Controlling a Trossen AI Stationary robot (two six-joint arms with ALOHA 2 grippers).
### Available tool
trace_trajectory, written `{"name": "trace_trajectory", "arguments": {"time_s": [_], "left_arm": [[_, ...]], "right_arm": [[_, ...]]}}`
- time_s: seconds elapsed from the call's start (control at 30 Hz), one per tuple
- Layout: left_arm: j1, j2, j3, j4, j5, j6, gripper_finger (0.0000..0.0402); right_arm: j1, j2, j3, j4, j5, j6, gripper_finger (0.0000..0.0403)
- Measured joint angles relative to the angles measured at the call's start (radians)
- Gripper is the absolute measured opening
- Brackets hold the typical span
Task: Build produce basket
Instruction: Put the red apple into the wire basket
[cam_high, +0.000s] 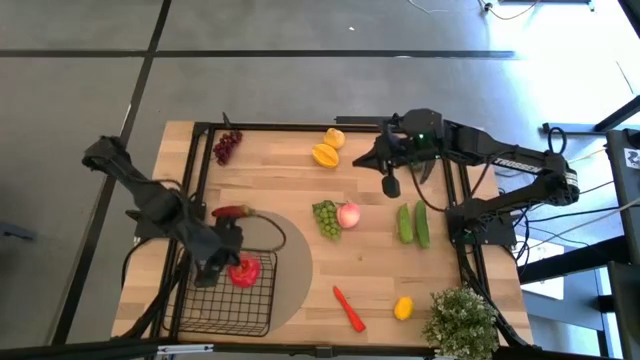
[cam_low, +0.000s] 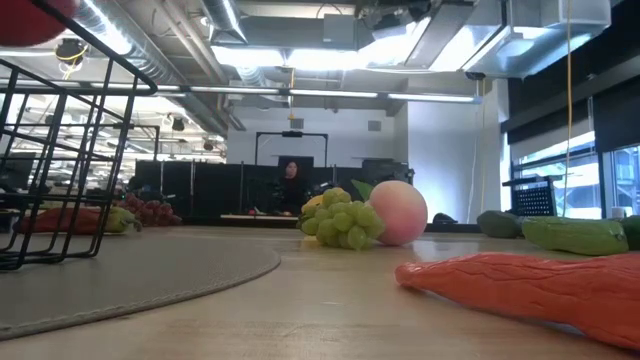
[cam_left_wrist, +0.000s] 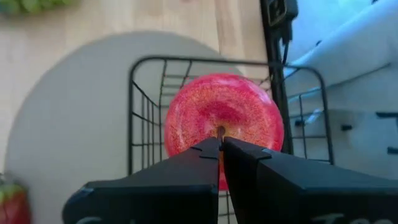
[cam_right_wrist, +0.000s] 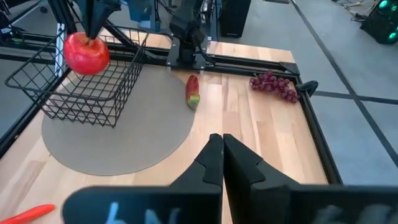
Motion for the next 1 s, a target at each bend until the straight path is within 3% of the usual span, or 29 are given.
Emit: {"name": "trace_trajectory", "arguments": {"time_s": [0.3, 0.57, 1.0], "left_arm": [[-0.052, 0.117, 0.0, -0.001, -0.024, -0.114, 0.0], [-0.076, 0.19, 0.0, 0.0, -0.106, -0.26, 0.0], [-0.079, 0.289, 0.0, 0.006, -0.143, -0.374, 0.0]], "right_arm": [[0.029, -0.006, 0.0, -0.025, -0.07, -0.001, 0.0], [0.038, -0.006, 0.0, -0.025, -0.072, 0.0, 0.0], [0.037, -0.006, 0.0, -0.024, -0.071, -0.051, 0.0]]}}
